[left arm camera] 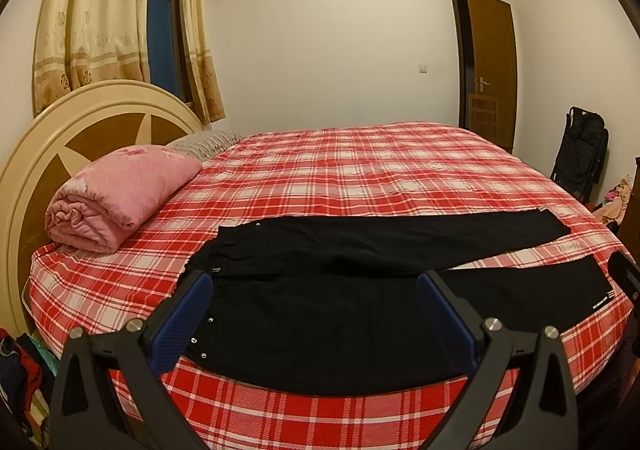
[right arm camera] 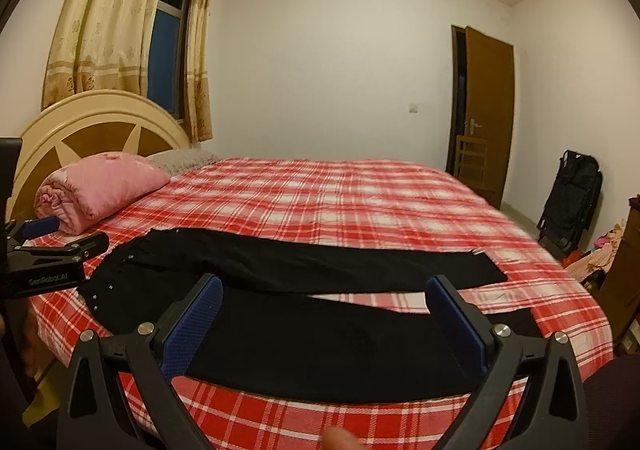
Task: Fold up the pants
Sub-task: 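Lower both grippers onto the pants waistband and close them on it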
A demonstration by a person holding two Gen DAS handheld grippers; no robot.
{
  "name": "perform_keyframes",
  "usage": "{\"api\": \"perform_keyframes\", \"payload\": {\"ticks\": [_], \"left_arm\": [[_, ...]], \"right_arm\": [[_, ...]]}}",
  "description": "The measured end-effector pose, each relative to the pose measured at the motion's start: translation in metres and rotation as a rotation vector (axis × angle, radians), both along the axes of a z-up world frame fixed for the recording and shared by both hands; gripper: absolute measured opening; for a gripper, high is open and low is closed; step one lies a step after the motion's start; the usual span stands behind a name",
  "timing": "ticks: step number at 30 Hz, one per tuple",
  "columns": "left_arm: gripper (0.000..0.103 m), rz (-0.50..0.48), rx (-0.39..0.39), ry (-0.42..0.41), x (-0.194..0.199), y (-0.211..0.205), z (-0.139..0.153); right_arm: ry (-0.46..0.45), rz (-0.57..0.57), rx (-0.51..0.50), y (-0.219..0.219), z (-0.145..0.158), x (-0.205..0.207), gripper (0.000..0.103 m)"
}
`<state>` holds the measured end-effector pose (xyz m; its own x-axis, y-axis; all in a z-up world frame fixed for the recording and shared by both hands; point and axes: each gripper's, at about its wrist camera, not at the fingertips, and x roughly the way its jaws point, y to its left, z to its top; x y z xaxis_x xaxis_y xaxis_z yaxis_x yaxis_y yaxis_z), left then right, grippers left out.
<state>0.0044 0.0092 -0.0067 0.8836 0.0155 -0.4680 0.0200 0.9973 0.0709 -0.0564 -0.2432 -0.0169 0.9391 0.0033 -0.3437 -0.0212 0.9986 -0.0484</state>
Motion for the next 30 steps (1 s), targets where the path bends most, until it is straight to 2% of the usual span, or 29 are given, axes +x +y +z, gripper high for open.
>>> {"api": "perform_keyframes", "payload": {"ticks": [4,8,11,13,14,16,17,19,21,23,24,28,30], "left_arm": [[0.103,0.009,0.002,0.006,0.007,0.006,-0.009],[0.103,-0.009,0.027,0.039,0.027,0.02,-0.029],[0.103,0.013,0.041,0.091,0.059,0.051,-0.047],[0.103,0.066,0.056,0.124,0.088,0.082,-0.059],[0.103,0.096,0.064,0.131,0.104,0.099,-0.063],[0.103,0.144,0.075,0.153,0.136,0.131,-0.071],[0.103,0.166,0.074,0.175,0.154,0.146,-0.075],[0.1,0.198,0.052,0.215,0.187,0.172,-0.084],[0.087,0.214,0.022,0.256,0.216,0.19,-0.092],[0.082,0.226,-0.027,0.316,0.248,0.208,-0.104],[0.078,0.227,-0.039,0.329,0.257,0.211,-0.108],[0.074,0.19,-0.051,0.396,0.302,0.21,-0.126],[0.072,0.173,-0.033,0.432,0.323,0.205,-0.135]], "right_arm": [[0.059,0.019,-0.005,-0.002,-0.019,0.016,0.102],[0.16,0.014,0.017,-0.017,-0.047,0.042,0.102],[0.221,-0.003,0.039,-0.034,-0.066,0.062,0.102],[0.256,-0.018,0.045,-0.046,-0.074,0.077,0.1],[0.275,-0.019,0.049,-0.054,-0.077,0.086,0.099],[0.309,-0.025,0.054,-0.068,-0.08,0.102,0.079],[0.334,-0.04,0.047,-0.077,-0.081,0.112,0.076],[0.361,-0.057,0.049,-0.092,-0.08,0.128,0.076],[0.368,-0.1,0.049,-0.113,-0.077,0.143,0.076],[0.371,-0.137,0.045,-0.136,-0.072,0.159,0.076],[0.371,-0.156,0.05,-0.147,-0.071,0.165,0.076],[0.394,-0.251,0.065,-0.198,-0.07,0.197,0.076],[0.416,-0.306,0.066,-0.223,-0.073,0.214,0.076]]}}
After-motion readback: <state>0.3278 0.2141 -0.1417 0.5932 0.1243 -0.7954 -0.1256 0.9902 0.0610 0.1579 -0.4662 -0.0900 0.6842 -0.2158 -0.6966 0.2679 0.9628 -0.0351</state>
